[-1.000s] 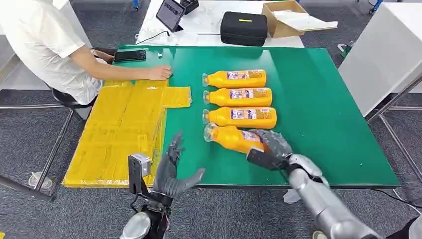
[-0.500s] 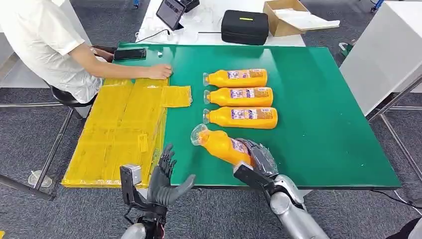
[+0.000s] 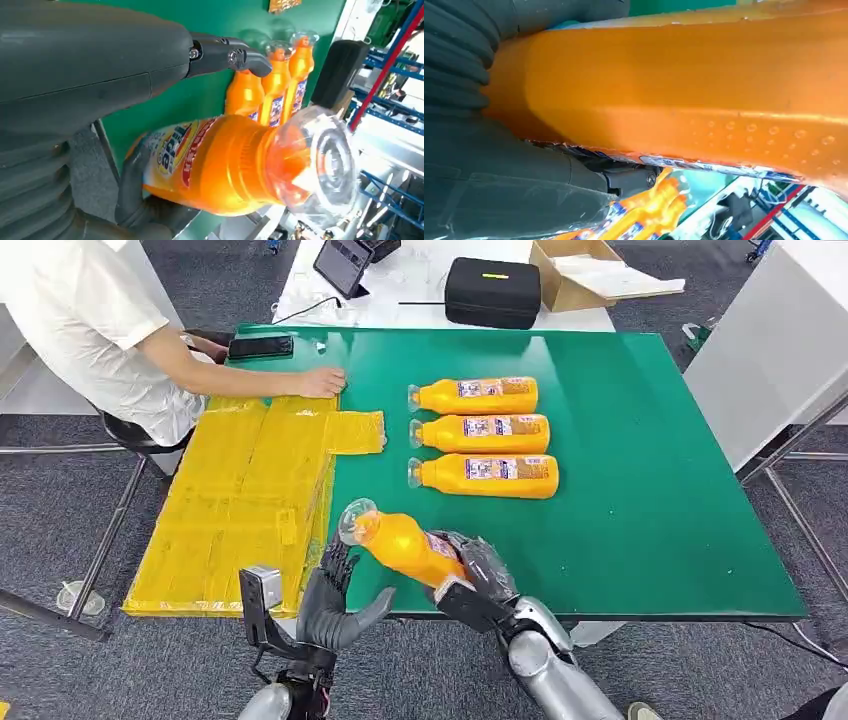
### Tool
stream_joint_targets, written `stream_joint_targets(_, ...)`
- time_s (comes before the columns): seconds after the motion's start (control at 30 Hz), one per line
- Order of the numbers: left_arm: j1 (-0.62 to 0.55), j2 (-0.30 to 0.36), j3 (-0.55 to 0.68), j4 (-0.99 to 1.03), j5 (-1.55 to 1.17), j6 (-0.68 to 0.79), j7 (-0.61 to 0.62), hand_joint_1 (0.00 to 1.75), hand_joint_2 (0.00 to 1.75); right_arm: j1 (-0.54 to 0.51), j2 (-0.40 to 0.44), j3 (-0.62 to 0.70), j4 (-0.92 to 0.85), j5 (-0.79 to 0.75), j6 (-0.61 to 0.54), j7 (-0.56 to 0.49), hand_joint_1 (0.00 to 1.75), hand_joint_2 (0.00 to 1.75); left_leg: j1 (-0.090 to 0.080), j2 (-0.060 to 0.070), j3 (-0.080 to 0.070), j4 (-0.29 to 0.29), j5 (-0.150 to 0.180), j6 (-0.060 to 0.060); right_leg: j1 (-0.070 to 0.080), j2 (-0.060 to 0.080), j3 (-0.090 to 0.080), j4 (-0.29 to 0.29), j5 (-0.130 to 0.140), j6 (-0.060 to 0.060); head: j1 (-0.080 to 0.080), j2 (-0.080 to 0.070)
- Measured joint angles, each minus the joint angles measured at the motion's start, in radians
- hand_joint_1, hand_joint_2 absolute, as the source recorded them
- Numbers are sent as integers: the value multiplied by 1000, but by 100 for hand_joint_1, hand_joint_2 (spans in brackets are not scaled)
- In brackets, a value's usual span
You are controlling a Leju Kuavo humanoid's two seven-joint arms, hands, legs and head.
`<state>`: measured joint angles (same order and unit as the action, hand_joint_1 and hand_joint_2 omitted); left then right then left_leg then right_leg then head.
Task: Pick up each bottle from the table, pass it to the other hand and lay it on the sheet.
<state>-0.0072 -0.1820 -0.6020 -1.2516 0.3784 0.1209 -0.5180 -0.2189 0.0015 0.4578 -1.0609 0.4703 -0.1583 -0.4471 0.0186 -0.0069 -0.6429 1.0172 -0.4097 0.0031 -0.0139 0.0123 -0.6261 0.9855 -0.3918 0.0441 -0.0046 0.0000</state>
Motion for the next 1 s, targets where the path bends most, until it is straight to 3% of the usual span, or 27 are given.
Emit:
stream_joint_targets(0.2,-14,-2,0,15,65,-104,52,0,175,-23,40,55,14,-53,58,-24,175,175,0,0,0,0,0,0,0,0,-1,0,0,0,0,0)
stream_joint_targets(0.63,-33,-10,14,53,109,-141,71,0,175,-58,58,128,26,-71,92,-31,175,175,0,0,-1,0,0,0,0,0,-1,0,0,0,0,0)
stream_joint_targets(0.73,-44,-13,18,59,114,-143,66,0,175,-73,60,157,35,-73,94,-22,155,175,0,0,-1,0,0,0,0,0,-1,0,0,0,0,0)
stream_joint_targets(0.87,-48,-16,21,61,114,-119,44,0,175,-92,60,181,47,-63,78,-9,175,175,0,0,-1,0,0,0,0,0,-1,0,0,0,0,0)
stream_joint_targets(1.0,-48,-19,27,54,123,-96,35,0,175,-106,57,203,49,-63,79,6,175,175,0,0,-1,0,0,0,0,0,-2,0,0,0,0,0)
